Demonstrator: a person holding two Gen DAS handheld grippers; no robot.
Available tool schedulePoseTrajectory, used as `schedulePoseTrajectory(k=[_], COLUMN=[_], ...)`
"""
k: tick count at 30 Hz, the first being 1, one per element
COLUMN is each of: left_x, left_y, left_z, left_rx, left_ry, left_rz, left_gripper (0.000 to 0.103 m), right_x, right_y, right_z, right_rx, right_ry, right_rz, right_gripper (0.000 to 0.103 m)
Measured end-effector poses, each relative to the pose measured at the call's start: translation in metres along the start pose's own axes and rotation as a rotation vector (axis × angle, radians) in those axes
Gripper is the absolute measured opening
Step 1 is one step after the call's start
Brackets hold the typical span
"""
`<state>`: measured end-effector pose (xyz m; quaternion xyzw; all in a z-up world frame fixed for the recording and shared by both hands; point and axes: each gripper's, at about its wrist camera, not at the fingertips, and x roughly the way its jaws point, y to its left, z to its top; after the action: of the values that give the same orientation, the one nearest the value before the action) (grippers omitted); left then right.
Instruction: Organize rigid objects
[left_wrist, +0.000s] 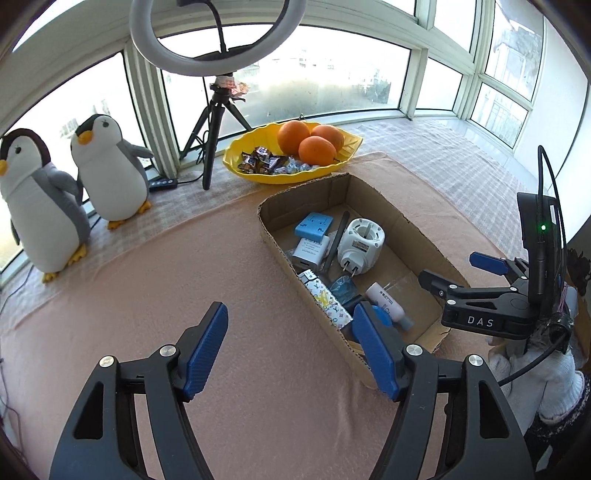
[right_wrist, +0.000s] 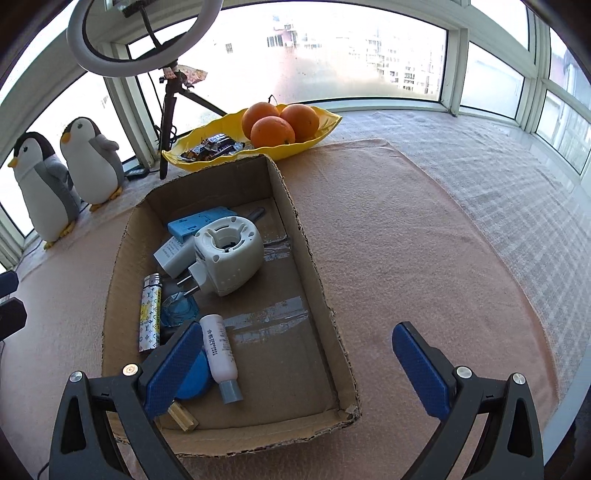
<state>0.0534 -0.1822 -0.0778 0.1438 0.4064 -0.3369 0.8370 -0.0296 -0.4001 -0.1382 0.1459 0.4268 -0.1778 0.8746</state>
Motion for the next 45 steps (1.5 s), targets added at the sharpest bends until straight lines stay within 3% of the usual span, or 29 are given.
schedulePoseTrajectory(k=[5, 9, 19, 45], left_x=[-0.017, -0.03, -0.047, -0.049], left_y=[-0.001, 0.0, -0.001, -0.005], left_z=[-0.008, -0.012, -0.021, -0.026], left_rx=[-0.029, -0.045, -0.051, -0.05], left_ry=[-0.043, -0.071, -0.103, -0.084], left_rz=[0.051, 0.068, 0.107, 0.101], left_gripper=[0.072, 0.08, 0.08, 0.081], right_x=[-0.036, -0.062, -0.104, -0.114], right_y=[0.012, 0.024, 0.036, 0.042], right_z=[-0.001, -0.004, -0.006, -0.01], right_rx=[-0.033, -0.058, -0.033, -0.048], right_ry=[-0.039, -0.078, -0.123, -0.134], right_rz=[0.026, 0.035, 0.059, 0.03], right_gripper=[0.101, 0.101, 0.101, 0.101])
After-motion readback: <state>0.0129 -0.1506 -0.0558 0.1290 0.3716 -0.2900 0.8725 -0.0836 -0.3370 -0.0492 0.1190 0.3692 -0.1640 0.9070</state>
